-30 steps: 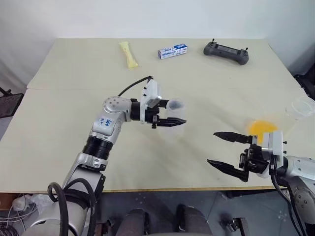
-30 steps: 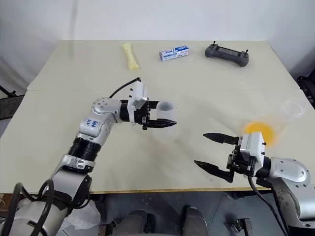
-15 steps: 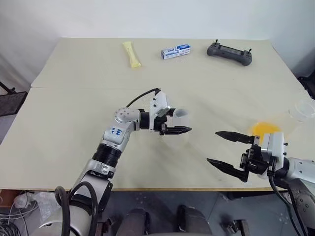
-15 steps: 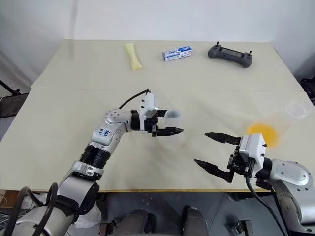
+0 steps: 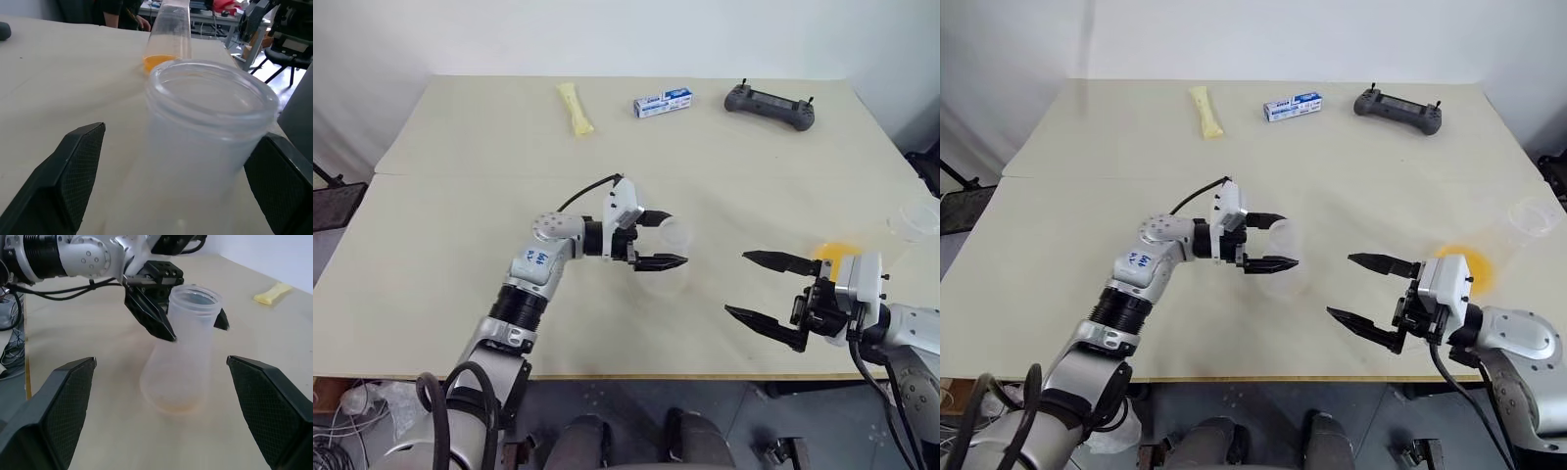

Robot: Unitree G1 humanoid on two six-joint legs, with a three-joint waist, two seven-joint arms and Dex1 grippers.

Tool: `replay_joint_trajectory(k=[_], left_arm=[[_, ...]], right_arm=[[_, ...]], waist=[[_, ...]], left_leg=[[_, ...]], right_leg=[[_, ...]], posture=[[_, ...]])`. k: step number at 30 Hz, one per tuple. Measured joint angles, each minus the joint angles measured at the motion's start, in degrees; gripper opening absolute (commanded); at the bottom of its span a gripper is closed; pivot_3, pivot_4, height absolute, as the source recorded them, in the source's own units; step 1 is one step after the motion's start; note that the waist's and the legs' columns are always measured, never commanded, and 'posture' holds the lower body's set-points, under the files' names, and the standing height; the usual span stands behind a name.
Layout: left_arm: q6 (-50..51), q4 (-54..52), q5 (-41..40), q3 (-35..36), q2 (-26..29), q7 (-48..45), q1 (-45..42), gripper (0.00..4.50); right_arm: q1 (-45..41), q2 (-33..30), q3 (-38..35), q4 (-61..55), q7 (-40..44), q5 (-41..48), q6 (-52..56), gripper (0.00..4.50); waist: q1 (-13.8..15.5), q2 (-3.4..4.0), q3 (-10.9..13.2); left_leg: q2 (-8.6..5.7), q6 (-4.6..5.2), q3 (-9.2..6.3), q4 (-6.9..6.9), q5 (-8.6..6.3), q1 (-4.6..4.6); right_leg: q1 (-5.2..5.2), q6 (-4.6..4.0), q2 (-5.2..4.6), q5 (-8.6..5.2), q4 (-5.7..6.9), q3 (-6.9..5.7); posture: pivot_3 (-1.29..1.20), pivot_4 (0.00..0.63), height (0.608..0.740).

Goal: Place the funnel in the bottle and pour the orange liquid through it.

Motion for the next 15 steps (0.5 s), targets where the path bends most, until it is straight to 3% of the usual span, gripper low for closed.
replay_joint_trajectory(k=[9, 15], left_arm=[[10.45, -10.42, -4.67, 5.49, 10.95, -1.01, 5.21, 4.48], [15.62, -14.92, -8.93, 13.86, 19.61, 0.26, 11.11, 4.48]], right_arm=[[-0.73, -1.98, -0.07, 2.46, 3.20, 0.02, 0.05, 4.50], [-2.41, -2.39, -0.09, 4.49, 4.33, 0.01, 0.12, 4.50]], waist=[[-0.01, 0.02, 0.01], [-0.53, 0.04, 0.02]], left_leg=[[0.01, 0.00, -0.06, 0.04, 0.00, 0.00], [0.06, -0.03, -0.13, 0.03, -0.02, 0.01]], right_leg=[[0.01, 0.00, -0.01, 0.00, 0.01, 0.04], [0.01, 0.00, 0.00, 0.00, 0.02, 0.02]], posture=[[0.00, 0.150, 0.740], [0.00, 0.150, 0.740]])
